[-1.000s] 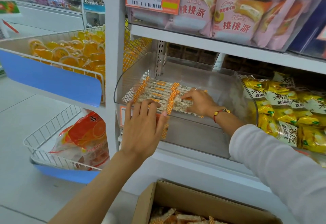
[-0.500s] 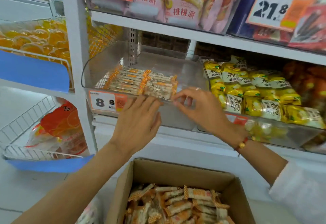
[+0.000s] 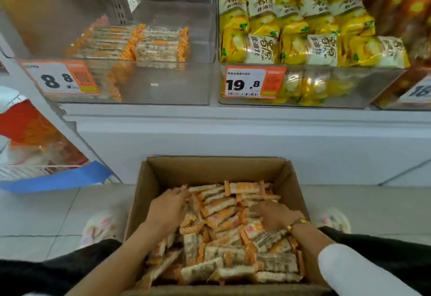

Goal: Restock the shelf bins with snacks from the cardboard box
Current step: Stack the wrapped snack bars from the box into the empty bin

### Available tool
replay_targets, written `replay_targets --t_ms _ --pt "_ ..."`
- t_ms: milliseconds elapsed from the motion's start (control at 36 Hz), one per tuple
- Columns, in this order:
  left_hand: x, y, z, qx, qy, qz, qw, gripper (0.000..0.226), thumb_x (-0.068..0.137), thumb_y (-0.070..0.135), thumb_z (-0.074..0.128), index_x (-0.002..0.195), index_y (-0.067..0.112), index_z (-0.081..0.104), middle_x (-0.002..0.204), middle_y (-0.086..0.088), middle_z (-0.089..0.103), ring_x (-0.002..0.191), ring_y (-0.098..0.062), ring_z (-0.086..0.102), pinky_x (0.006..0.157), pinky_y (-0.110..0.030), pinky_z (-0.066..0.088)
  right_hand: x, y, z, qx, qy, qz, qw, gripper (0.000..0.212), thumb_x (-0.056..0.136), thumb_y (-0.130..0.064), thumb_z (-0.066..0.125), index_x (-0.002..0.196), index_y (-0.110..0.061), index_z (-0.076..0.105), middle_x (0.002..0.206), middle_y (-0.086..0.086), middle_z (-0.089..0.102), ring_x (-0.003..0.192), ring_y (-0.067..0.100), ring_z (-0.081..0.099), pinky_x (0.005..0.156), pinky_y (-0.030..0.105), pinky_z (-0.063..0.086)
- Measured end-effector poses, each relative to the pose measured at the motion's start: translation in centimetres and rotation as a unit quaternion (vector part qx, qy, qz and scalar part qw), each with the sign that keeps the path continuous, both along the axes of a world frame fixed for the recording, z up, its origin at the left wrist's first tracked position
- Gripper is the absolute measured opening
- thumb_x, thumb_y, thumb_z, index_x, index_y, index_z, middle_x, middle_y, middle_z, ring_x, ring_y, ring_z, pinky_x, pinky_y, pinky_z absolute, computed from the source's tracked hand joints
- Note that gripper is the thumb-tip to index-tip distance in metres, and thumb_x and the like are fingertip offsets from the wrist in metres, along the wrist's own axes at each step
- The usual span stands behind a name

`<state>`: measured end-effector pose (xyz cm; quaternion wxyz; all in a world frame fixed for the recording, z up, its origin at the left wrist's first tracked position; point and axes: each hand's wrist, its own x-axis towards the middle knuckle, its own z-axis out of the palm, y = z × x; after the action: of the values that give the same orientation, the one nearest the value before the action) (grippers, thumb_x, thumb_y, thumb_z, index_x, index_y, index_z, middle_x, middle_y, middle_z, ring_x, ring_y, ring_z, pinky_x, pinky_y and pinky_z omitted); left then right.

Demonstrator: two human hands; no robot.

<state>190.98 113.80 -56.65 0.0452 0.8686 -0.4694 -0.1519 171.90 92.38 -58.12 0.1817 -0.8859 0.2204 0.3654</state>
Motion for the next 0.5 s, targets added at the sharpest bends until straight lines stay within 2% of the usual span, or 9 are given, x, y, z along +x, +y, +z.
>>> replay_targets --t_ms 28,83,139,167,222,306,389,444,500 --pt "-0.2 0.5 -1.3 0.037 0.01 -0.008 0.999 0.055 0.099 0.039 0.041 0.15 0.026 0.026 0.154 0.003 0.031 0.137 -0.023 0.034 0.103 -0.034 0.041 -0.2 -0.4 -0.3 0.02 0.03 -0.001 0.999 0.051 0.096 -0.014 0.04 0.147 -0.022 0.035 0.146 0.008 0.043 0.121 0.03 0.051 0.094 0.041 0.048" --pt "-0.1 1.4 -3.5 0.113 0.018 -0.024 0.993 0.077 0.093 0.052 0.047 0.154 0.026 0.007 0.161 0.003 0.005 0.146 -0.025 0.016 0.112 -0.039 0.032 -0.3 -1.0 -0.7 0.045 0.08 0.008 0.996 0.055 0.099 -0.021 0.038 0.152 -0.024 0.024 0.155 0.005 0.028 0.134 0.03 0.038 0.101 0.039 0.04" --pt "0.3 2.0 -4.5 0.19 0.008 -0.062 0.98 0.091 0.088 0.057 0.052 0.154 0.023 -0.001 0.161 -0.003 -0.002 0.147 -0.026 0.011 0.115 -0.04 0.027 -0.3 -1.3 -1.1 0.064 0.12 0.01 0.991 0.058 0.101 -0.034 0.037 0.153 -0.033 0.011 0.161 0.001 0.009 0.146 0.028 0.018 0.113 0.043 0.026" --pt "0.4 2.0 -4.3 0.234 0.004 -0.094 0.968 0.09 0.089 0.053 0.055 0.154 0.022 0.001 0.161 -0.005 -0.005 0.147 -0.027 0.011 0.115 -0.038 0.026 -0.2 -1.3 -1.3 0.07 0.134 0.011 0.988 0.06 0.1 -0.036 0.037 0.153 -0.035 0.009 0.162 0.001 0.006 0.146 0.029 0.018 0.115 0.046 0.025" --pt "0.9 1.7 -3.2 0.305 -0.006 -0.153 0.94 0.079 0.091 0.04 0.059 0.153 0.023 0.012 0.16 -0.01 -0.003 0.141 -0.03 0.027 0.106 -0.037 0.035 0.1 -1.1 -1.4 0.062 0.147 0.028 0.987 0.061 0.099 -0.034 0.039 0.153 -0.031 0.01 0.16 0.004 0.016 0.137 0.03 0.037 0.109 0.045 0.037" --pt "1.6 0.8 -2.2 0.315 -0.007 -0.183 0.931 0.071 0.092 0.024 0.059 0.151 0.027 0.019 0.158 -0.006 0.007 0.126 -0.028 0.045 0.091 -0.035 0.045 0.7 -0.9 -1.5 0.034 0.128 0.078 0.988 0.064 0.098 -0.039 0.048 0.151 -0.015 0.023 0.153 0.008 0.033 0.132 0.03 0.042 0.107 0.043 0.039" --pt "1.8 0.1 -2.1 0.307 -0.002 -0.208 0.929 0.059 0.091 0.016 0.056 0.145 0.028 0.034 0.154 -0.001 0.019 0.127 -0.024 0.043 0.091 -0.034 0.044 0.9 -1.2 -1.3 0.026 0.117 0.1 0.988 0.07 0.089 -0.049 0.06 0.144 -0.011 0.036 0.144 0.008 0.045 0.127 0.028 0.047 0.104 0.041 0.041" --pt "1.5 -0.2 -1.9 0.316 -0.053 -0.241 0.916 0.052 0.092 0.013 0.055 0.14 0.029 0.041 0.154 0.0 0.021 0.133 -0.023 0.036 0.101 -0.035 0.04 0.5 -1.4 -1.2 0.036 0.142 0.103 0.984 0.082 0.085 -0.052 0.065 0.149 -0.016 0.028 0.151 0.005 0.035 0.135 0.026 0.037 0.109 0.038 0.035" --pt "1.0 -0.3 -2.0 0.339 -0.131 -0.29 0.886 0.052 0.093 0.012 0.055 0.141 0.026 0.042 0.157 -0.003 0.018 0.143 -0.024 0.02 0.111 -0.038 0.027 0.0 -0.9 -0.8 0.037 0.152 0.096 0.983 0.088 0.082 -0.048 0.07 0.15 -0.02 0.023 0.154 0.004 0.026 0.141 0.027 0.026 0.11 0.041 0.031"
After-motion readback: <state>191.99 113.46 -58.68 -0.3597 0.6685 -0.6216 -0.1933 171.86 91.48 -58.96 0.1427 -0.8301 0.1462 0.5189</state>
